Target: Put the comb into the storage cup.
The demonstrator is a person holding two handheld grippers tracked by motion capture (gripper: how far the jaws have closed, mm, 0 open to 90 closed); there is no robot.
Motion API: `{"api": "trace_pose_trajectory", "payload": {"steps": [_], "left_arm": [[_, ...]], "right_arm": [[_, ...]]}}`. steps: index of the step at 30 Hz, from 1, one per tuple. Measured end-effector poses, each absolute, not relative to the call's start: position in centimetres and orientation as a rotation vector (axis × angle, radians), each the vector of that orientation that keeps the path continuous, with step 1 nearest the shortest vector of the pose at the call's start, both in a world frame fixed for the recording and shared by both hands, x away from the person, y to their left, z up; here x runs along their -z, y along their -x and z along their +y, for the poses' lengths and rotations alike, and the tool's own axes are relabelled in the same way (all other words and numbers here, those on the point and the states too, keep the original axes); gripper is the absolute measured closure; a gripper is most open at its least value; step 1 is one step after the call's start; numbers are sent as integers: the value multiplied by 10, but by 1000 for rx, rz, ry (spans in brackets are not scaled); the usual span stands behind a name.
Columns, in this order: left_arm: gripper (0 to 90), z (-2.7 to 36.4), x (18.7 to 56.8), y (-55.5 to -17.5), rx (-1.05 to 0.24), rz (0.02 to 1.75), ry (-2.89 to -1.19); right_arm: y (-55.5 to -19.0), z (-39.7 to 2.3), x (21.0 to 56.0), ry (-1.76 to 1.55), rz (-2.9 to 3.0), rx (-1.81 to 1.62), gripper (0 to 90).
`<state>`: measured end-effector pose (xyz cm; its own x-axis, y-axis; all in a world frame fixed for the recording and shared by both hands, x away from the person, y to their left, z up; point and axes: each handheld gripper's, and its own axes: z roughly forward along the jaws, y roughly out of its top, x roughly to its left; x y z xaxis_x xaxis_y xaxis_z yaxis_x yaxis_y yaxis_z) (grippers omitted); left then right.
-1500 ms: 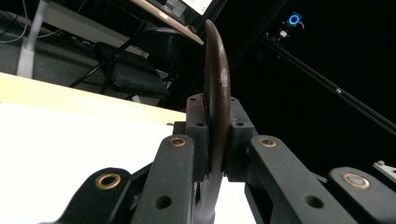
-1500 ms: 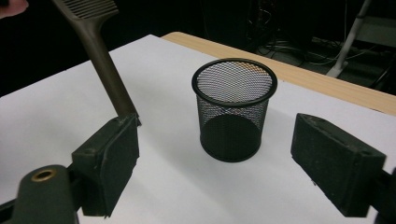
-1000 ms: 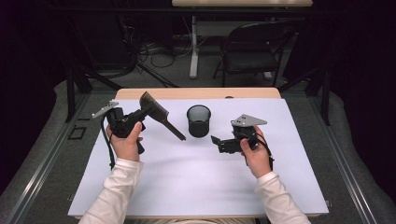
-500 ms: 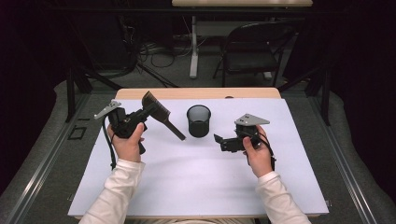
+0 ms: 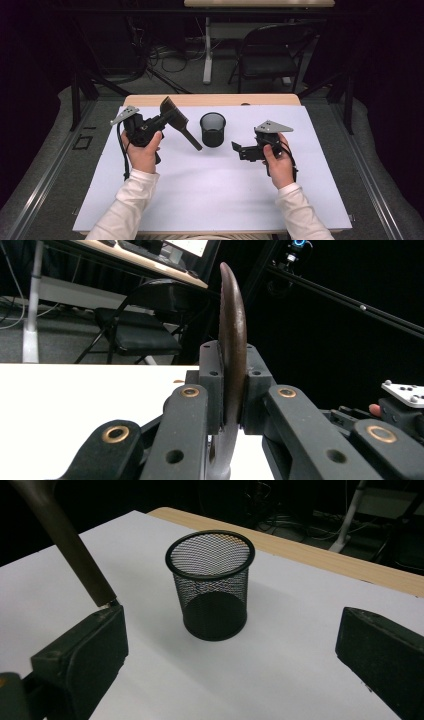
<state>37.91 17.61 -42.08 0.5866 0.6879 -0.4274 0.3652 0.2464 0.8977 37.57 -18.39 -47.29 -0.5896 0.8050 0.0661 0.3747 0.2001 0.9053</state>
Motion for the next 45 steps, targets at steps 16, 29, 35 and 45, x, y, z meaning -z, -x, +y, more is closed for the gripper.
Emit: {"api": "trace_pose_trajectory", "payload": {"steps": [16, 29, 35, 45], "left_arm": [[841, 160, 399, -396, -256, 990, -1405], [841, 150, 381, -409, -278, 1006, -1410], [840, 145, 372, -414, -292, 1008, -1409], [841, 131, 362, -427, -310, 1015, -1406]], "right_arm": [[-378, -193, 473, -1125, 2037, -1348, 17], [-378, -195, 473, -1127, 2035, -1350, 22], [-379, -195, 473, -1124, 2035, -1352, 29], [-378, -196, 472, -1127, 2030, -1357, 38]]}}
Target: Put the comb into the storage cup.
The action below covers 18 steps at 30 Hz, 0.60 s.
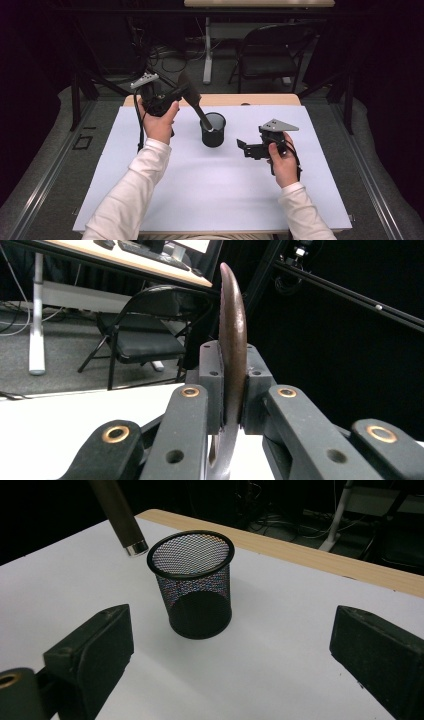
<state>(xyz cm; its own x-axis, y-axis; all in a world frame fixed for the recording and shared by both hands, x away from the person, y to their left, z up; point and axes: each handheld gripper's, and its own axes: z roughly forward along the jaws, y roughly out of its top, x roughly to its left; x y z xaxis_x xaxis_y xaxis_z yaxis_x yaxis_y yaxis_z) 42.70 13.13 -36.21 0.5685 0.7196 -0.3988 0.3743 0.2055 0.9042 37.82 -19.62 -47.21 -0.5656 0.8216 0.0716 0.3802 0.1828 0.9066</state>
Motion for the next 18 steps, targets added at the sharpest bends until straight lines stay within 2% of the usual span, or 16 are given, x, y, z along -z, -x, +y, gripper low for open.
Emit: {"api": "trace_pose_trajectory", "payload": {"steps": [18], "left_arm": [[840, 116, 365, -448, -334, 1076, -1389]], "right_arm": [[-377, -200, 470, -1128, 2022, -1357, 40]]}}
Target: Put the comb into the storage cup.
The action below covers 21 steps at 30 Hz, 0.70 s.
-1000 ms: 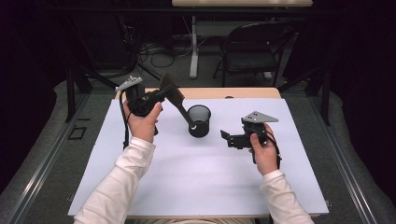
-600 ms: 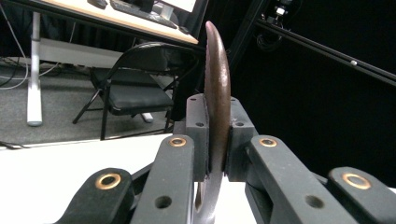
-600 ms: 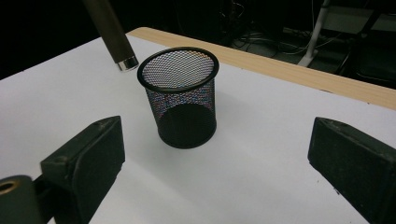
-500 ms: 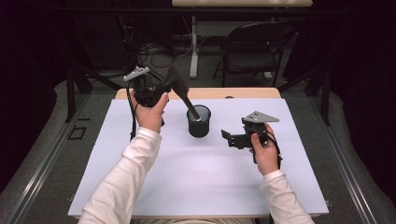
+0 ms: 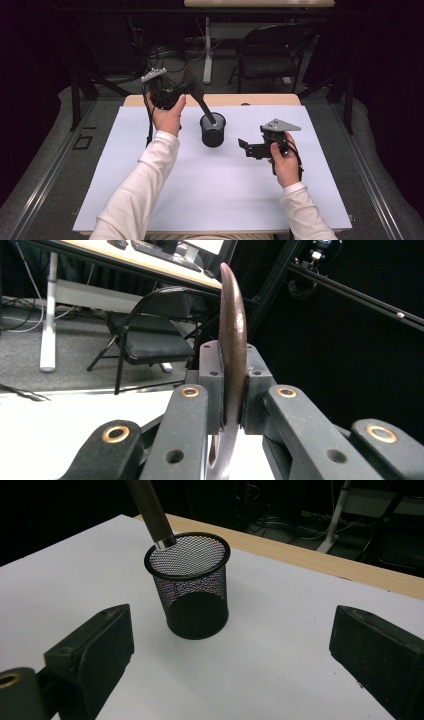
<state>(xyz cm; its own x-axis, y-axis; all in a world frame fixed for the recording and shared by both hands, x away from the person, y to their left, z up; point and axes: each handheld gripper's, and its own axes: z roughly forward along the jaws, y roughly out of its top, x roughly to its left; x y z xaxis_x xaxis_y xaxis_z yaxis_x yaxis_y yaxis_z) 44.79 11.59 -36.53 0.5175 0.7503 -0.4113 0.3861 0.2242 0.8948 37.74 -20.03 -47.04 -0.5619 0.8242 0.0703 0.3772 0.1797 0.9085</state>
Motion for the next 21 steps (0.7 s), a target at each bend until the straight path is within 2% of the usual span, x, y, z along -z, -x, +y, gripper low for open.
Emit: {"api": "trace_pose_trajectory", "payload": {"steps": [21], "left_arm": [[841, 112, 380, -465, -353, 1170, -1367]], "right_arm": [[-377, -201, 470, -1127, 2022, -1359, 40]]}}
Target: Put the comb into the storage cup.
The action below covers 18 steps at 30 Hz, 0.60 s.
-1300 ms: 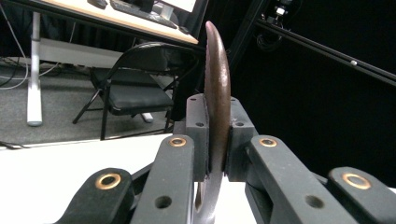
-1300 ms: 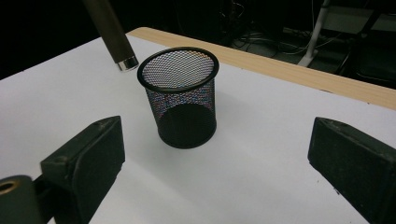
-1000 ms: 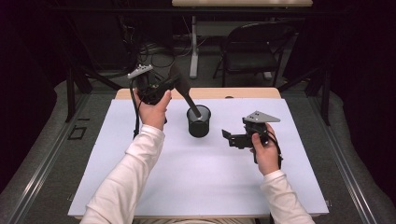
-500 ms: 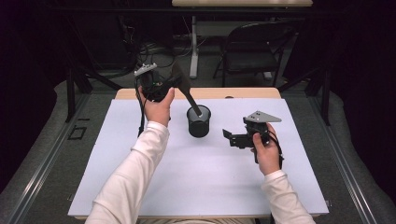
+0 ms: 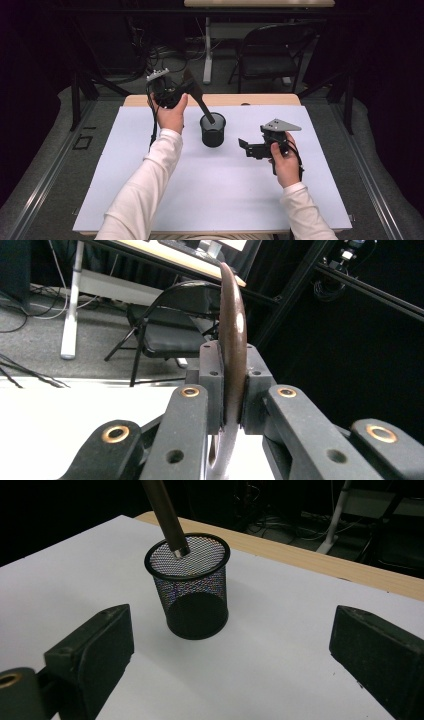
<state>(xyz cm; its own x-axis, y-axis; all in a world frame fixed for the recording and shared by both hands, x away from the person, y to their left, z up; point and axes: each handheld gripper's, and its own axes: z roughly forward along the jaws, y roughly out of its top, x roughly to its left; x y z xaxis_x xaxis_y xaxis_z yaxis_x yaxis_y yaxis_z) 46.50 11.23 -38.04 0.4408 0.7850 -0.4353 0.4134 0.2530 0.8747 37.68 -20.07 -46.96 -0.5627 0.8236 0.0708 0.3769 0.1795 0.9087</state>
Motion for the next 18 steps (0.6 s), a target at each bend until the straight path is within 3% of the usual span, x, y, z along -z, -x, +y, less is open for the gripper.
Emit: {"api": "trace_pose_trajectory", "payload": {"steps": [18], "left_arm": [[841, 104, 397, -476, -339, 1223, -1377]], "right_arm": [[-376, -201, 469, -1127, 2023, -1363, 40]]}}
